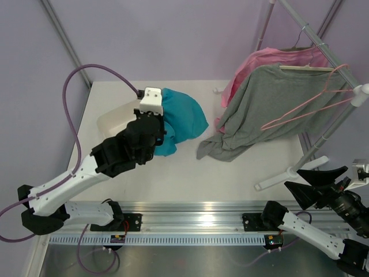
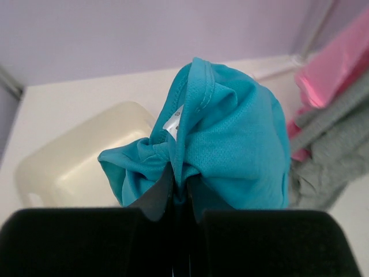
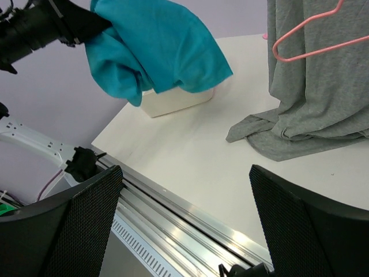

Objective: Remove the t-shirt from the hanger

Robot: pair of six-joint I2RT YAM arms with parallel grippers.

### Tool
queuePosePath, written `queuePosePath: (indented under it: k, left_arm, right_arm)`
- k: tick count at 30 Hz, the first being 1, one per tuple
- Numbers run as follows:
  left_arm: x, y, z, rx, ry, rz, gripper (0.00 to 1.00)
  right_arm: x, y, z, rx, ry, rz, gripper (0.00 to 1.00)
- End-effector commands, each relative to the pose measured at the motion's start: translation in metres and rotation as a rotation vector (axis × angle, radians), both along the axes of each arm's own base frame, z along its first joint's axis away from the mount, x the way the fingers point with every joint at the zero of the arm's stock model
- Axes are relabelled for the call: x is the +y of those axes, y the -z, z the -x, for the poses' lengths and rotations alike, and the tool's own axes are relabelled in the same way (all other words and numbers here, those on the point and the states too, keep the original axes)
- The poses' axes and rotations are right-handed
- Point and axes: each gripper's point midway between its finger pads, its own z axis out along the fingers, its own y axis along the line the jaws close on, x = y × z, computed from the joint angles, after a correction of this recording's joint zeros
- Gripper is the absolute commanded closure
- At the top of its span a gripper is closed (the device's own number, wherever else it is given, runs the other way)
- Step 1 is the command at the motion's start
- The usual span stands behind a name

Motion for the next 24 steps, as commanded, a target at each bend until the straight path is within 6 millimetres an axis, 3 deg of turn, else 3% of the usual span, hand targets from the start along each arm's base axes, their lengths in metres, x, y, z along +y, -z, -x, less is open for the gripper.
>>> queuePosePath:
  k: [1, 5, 8, 13, 19, 24]
  left_arm:
    - [0.054, -0.049, -0.012, -0.115, -0.213, -0.019, 1.0]
    - [0.072, -0.062, -0.03, -0.142, -0.257, 0.011, 1.0]
    - [0.092, -0.059, -0.049, -0.141, -0.348, -0.006, 1.0]
    - [0.117, -0.055, -0.063, -0.181, -0.466, 0.008, 1.0]
    - [0.143, -0.045, -0.079, -0.205, -0.588, -0.069, 1.0]
    - [0.149, -0.022, -0.091, -0.189, -0.656, -0.163, 1.0]
  right_arm:
    - [0.004, -0.009, 0.0, -0.04, -0.015, -0.026, 0.01]
    - [0.003, -0.012, 0.0, -0.06, -0.014, -0.035, 0.0]
    - [0.002, -0.012, 0.001, -0.07, -0.017, -0.042, 0.01]
    - [0.0, -0.014, 0.006, -0.091, -0.034, -0.055, 0.01]
    - [-0.008, -0.01, 0.01, -0.103, -0.032, -0.039, 0.0]
    - [-0.013, -0.009, 0.012, -0.119, -0.026, -0.04, 0.0]
